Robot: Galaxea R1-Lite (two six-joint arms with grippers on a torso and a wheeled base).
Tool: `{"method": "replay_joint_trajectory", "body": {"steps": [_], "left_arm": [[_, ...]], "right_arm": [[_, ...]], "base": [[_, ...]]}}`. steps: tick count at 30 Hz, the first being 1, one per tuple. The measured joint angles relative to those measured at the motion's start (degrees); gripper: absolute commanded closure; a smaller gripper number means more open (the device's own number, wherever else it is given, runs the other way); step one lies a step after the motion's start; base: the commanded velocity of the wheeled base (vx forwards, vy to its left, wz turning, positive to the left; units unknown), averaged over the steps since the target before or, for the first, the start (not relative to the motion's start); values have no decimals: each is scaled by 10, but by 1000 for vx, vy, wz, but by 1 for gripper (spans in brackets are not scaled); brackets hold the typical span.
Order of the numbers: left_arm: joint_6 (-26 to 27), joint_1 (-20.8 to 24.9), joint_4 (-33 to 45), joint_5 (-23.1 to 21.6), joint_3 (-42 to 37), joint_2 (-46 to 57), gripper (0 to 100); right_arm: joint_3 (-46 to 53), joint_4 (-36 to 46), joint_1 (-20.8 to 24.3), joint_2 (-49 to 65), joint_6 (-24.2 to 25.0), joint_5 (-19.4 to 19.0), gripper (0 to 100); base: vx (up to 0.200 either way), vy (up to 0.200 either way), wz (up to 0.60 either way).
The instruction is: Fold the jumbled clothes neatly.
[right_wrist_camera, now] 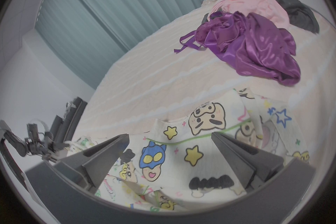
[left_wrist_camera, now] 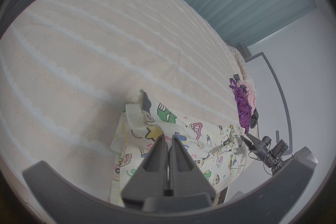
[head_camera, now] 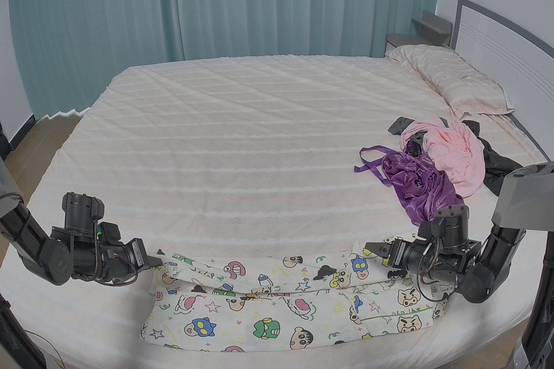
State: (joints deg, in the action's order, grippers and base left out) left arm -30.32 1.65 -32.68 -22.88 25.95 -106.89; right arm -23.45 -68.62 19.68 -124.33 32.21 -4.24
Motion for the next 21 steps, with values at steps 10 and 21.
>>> {"method": "replay_joint_trajectory", "body": {"steps": [10, 21], "left_arm": [[1, 0, 0, 0, 50, 3, 100], [2, 1, -1, -2, 143, -25, 100]], "right_arm": [[-129, 163, -2, -28, -55, 18, 0], [-164, 173, -3, -57, -53, 32, 0]], "base": [[0, 0, 0], [0, 0, 0]]}}
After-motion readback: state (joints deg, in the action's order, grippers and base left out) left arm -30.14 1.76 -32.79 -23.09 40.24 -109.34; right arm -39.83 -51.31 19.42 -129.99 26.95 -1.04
